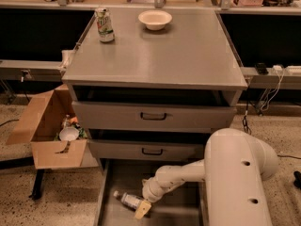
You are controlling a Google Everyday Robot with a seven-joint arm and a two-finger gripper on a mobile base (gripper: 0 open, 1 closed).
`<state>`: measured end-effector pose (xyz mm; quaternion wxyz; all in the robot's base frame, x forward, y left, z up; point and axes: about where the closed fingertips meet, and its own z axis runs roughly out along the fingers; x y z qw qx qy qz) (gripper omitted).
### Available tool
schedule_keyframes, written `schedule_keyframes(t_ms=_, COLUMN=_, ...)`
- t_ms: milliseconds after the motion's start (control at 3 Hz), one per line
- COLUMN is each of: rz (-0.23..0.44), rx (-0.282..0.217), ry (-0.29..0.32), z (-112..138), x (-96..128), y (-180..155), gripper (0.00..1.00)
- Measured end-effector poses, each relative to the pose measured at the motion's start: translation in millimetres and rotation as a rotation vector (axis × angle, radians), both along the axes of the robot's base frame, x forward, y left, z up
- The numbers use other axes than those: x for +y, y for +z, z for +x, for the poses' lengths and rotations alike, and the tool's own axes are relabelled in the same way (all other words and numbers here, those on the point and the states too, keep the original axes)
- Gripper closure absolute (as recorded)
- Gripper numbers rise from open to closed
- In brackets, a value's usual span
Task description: Pick blue plastic bottle from bottom drawer and place on counter
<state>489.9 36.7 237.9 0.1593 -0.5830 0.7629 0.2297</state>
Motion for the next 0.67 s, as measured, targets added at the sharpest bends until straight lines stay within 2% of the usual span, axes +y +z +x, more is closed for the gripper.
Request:
schedule_keyframes(t_ms=333, rz=0.0, rx=0.0, ry=0.0, z=0.0, x=0.0, y=-0.1, gripper=0.0)
schedule_keyframes(t_ms=667, rz=-0.007, rx=-0.006, ry=-0.005, z=6.0, x=6.0, y=-17.2, gripper=0.0)
